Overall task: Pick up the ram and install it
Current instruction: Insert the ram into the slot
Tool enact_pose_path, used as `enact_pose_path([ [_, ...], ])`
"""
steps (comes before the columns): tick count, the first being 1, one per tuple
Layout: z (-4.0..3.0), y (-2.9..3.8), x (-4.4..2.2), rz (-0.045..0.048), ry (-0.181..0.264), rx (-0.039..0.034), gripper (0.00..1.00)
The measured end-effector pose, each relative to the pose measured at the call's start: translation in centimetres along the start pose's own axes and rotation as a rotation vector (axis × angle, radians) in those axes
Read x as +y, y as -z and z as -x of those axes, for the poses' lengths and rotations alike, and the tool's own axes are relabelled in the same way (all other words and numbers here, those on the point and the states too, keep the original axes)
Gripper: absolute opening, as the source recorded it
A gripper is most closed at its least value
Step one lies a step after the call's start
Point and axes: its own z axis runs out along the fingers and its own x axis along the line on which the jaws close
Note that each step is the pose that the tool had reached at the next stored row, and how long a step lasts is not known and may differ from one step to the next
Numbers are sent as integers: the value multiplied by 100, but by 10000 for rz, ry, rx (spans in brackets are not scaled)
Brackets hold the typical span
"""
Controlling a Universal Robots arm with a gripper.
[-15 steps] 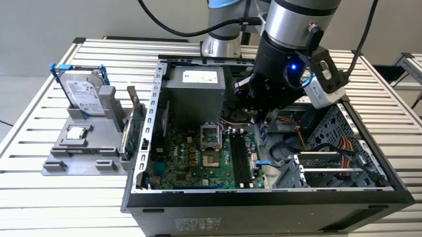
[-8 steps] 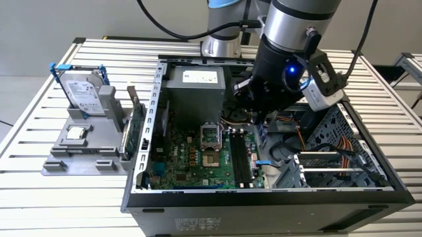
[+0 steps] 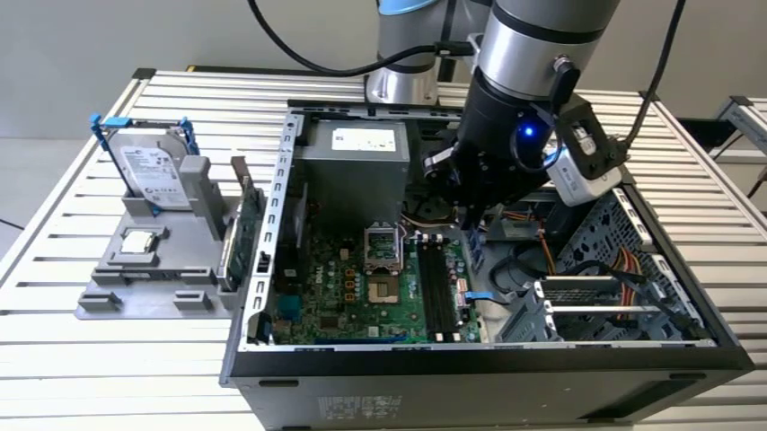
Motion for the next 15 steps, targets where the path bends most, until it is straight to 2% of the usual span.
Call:
enact_pose_path([
  [6,-1,-2,-4,5,-45,-2,0],
  [12,0,-39,-5,3,-675,-9,0],
  [15,-2,-58,-5,3,-753,-10,0],
])
